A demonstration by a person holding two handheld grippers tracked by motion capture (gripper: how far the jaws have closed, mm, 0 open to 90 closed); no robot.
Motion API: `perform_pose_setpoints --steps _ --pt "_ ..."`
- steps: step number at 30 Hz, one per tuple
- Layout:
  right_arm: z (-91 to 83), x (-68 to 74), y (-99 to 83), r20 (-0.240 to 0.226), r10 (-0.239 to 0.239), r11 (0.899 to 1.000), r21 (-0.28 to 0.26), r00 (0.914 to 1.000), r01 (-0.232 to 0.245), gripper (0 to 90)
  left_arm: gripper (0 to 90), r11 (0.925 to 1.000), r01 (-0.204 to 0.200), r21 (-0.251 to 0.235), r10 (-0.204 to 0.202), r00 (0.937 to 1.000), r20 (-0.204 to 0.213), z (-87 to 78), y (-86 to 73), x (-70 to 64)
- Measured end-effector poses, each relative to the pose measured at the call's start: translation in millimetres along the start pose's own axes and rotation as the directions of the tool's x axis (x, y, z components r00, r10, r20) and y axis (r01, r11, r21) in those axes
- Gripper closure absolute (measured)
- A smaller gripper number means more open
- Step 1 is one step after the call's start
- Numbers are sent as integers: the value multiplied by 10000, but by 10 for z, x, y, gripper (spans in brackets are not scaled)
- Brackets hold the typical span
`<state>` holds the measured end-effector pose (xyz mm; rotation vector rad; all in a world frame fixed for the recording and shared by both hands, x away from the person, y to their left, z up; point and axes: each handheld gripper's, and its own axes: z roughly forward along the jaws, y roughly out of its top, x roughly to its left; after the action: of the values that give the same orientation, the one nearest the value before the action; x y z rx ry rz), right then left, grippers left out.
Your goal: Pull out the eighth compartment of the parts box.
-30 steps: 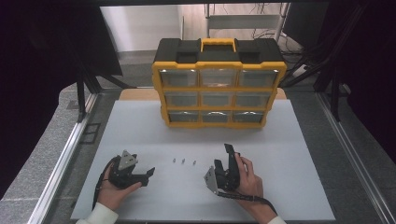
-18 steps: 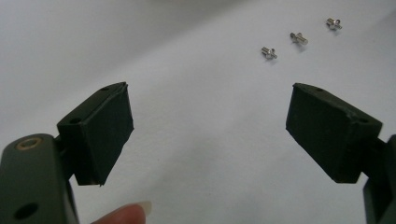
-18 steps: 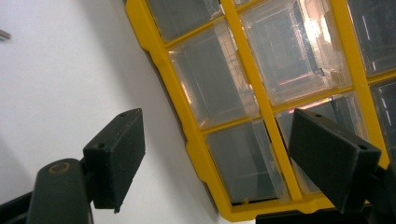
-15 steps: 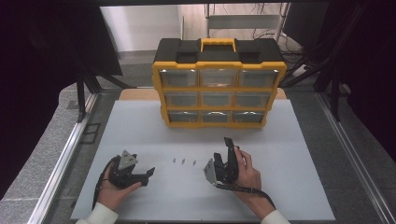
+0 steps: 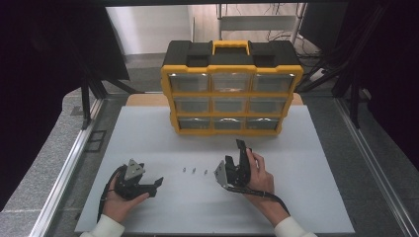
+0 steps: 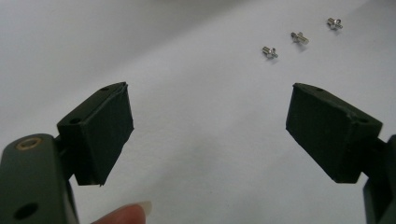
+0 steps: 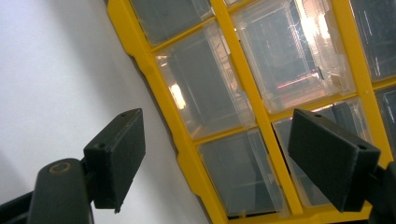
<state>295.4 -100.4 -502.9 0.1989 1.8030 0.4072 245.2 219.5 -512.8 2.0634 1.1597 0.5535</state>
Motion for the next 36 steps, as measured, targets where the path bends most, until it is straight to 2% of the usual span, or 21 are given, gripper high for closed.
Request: perform_pose_setpoints --steps 8,11,24,36 --pt "101 21 -15 -90 78 9998 162 9999 -77 193 152 10000 1 -8 0 10000 5 1 1 3" --pt "134 29 -1 -44 -80 9998 177 10000 81 192 153 10000 -14 -12 14 10000 8 1 3 1" --pt "293 -3 85 98 -19 9999 129 10000 18 194 152 10000 7 12 -7 10000 -1 3 -2 -2" --pt "413 -17 129 188 -231 9997 122 9996 229 203 153 10000 5 39 -5 10000 -7 4 -6 -3"
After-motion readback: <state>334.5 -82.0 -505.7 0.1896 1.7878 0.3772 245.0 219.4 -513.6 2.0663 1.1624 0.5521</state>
